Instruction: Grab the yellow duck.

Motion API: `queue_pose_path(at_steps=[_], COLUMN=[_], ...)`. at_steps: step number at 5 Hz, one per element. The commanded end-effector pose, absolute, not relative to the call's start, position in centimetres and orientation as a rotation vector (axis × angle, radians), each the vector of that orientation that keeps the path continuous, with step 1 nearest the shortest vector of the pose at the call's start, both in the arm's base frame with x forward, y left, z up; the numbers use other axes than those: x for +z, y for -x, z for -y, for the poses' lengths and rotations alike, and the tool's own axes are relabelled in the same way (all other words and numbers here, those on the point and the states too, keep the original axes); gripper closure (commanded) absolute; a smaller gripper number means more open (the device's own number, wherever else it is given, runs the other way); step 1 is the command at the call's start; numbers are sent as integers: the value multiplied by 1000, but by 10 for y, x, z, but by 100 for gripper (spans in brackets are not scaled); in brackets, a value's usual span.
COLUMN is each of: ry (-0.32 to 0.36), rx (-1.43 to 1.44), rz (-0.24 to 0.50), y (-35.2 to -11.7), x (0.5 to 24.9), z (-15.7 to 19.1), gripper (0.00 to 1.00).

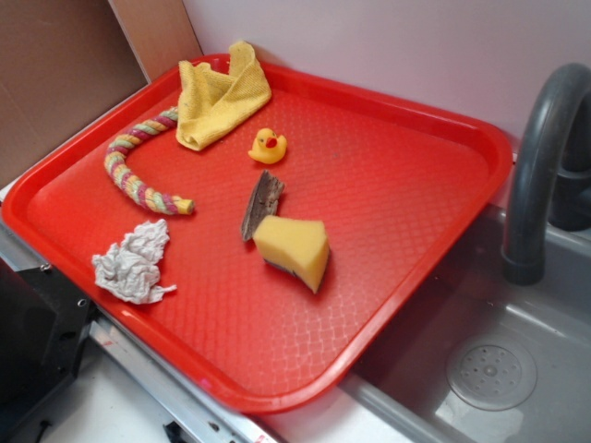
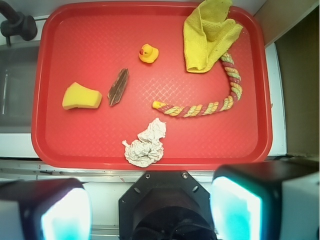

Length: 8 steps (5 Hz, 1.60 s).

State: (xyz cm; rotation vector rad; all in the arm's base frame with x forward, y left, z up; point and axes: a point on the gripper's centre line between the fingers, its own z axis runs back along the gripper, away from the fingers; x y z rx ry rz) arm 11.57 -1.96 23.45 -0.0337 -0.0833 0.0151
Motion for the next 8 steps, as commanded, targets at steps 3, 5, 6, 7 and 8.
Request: queue_pose_path(at_steps=[3, 5, 6, 7, 8], ry=[95, 88, 22, 9, 1], rx=[429, 795, 835, 829, 824], rz=[211, 223, 210, 153, 117], y=[-139, -211, -242, -262, -276], x=[236, 189, 162, 131, 108], z=[16, 10, 11, 10, 4], gripper=[0, 0, 0, 0, 0])
